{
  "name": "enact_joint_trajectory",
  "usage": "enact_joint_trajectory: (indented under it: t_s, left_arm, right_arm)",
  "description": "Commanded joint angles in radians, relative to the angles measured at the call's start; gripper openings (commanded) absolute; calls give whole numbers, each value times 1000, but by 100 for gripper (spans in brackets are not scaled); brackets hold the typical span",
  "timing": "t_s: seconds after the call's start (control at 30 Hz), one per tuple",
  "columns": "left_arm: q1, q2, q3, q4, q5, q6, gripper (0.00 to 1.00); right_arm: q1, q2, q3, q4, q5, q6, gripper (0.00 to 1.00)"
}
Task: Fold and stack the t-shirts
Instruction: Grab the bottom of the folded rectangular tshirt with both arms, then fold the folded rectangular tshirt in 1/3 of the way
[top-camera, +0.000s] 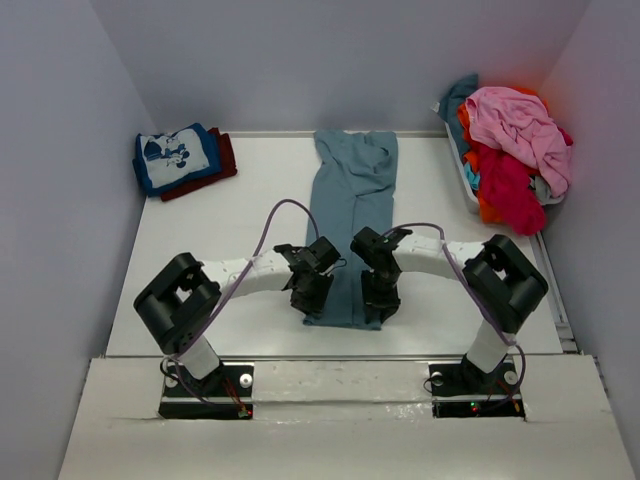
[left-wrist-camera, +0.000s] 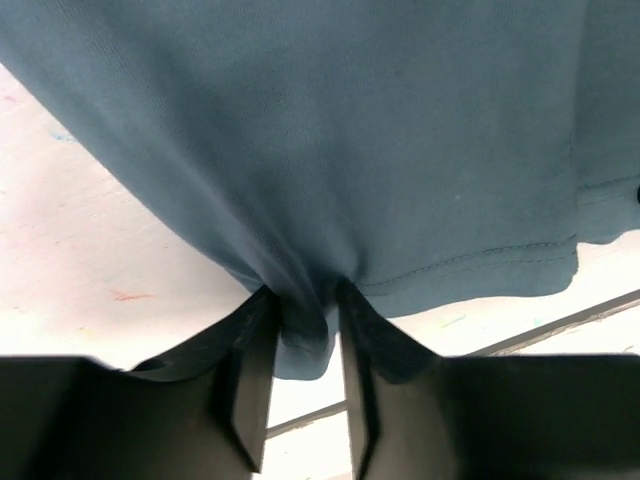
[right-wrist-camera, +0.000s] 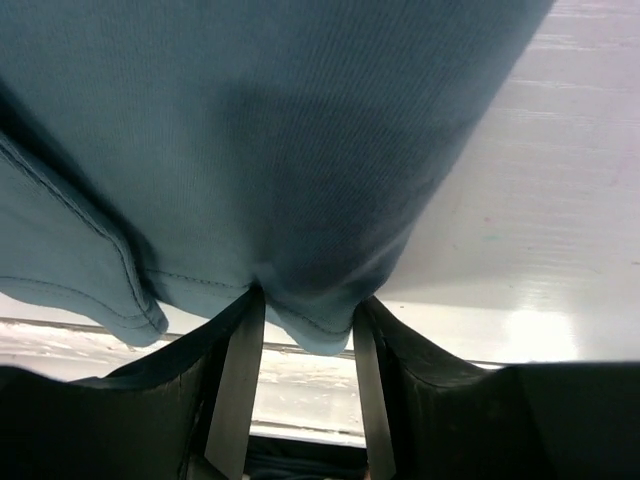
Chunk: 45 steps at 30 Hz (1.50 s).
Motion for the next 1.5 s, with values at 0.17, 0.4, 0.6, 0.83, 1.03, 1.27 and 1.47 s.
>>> enact_joint_trajectory:
  t_s: [0.17, 0.4, 0.6, 0.83, 1.03, 1.27, 1.47]
  left_arm:
    - [-34, -24, -57, 8, 9, -51, 9]
    - [-34, -82, -18, -50, -100, -84, 6]
    - [-64, -184, -28, -111, -168, -140, 6]
    - [-148, -299, -53, -174, -211, -223, 6]
    - [-267, -325, 10, -274, -266, -294, 6]
    - [-338, -354, 91, -389, -309, -372, 6]
    - [-315, -297, 219, -452, -424, -315, 6]
  right_arm:
    - [-7, -36, -34, 92, -9, 20, 13]
    - [-7, -97, 9, 21, 40, 24, 7]
    - [-7, -200, 50, -66, 75, 33, 7]
    - [47, -284, 46, -133, 98, 58, 7]
    - [151, -326, 89, -221, 135, 122, 7]
    - [206, -363, 144, -313, 150, 178, 7]
    - [206, -311, 224, -359, 265, 171, 7]
